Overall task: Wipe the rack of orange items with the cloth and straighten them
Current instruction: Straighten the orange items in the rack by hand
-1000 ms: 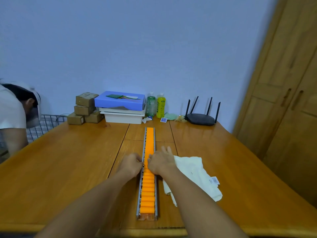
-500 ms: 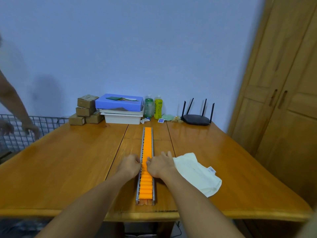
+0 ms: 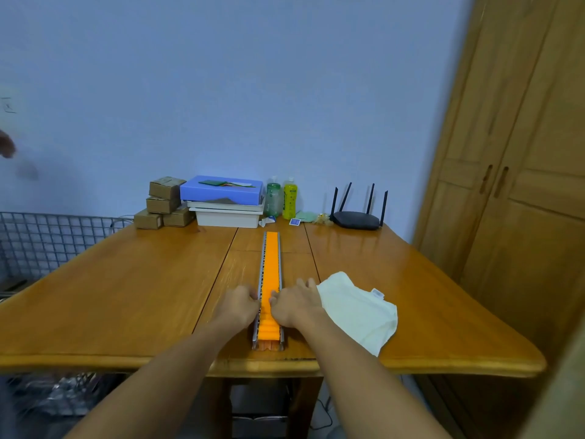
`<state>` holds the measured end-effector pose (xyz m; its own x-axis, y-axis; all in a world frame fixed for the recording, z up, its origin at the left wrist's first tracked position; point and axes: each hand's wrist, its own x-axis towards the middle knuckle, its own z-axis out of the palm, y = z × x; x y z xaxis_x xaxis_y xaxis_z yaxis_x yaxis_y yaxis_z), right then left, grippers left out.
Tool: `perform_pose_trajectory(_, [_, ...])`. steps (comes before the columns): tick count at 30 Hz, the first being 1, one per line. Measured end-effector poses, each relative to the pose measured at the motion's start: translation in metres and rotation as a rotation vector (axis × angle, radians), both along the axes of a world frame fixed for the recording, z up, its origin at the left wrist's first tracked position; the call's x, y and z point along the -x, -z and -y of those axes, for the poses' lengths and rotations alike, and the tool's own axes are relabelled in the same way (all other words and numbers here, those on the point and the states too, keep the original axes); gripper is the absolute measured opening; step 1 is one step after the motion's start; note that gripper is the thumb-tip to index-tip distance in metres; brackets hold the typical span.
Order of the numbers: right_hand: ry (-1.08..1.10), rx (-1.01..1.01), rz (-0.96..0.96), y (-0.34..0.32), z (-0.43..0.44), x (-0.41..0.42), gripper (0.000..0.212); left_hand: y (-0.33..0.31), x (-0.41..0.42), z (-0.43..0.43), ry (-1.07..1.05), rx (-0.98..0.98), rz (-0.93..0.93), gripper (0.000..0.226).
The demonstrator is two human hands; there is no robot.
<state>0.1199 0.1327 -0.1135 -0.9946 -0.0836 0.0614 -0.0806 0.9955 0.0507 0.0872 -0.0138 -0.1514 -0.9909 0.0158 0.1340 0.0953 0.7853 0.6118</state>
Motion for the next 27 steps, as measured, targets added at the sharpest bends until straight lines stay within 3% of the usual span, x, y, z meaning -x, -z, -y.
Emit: perform_pose_trajectory(27, [-0.015, -0.077, -0.012, 0.003, 0.01, -0.088, 0.043, -0.006, -0.093, 0.002, 0.013, 0.025, -0.024, 0.01])
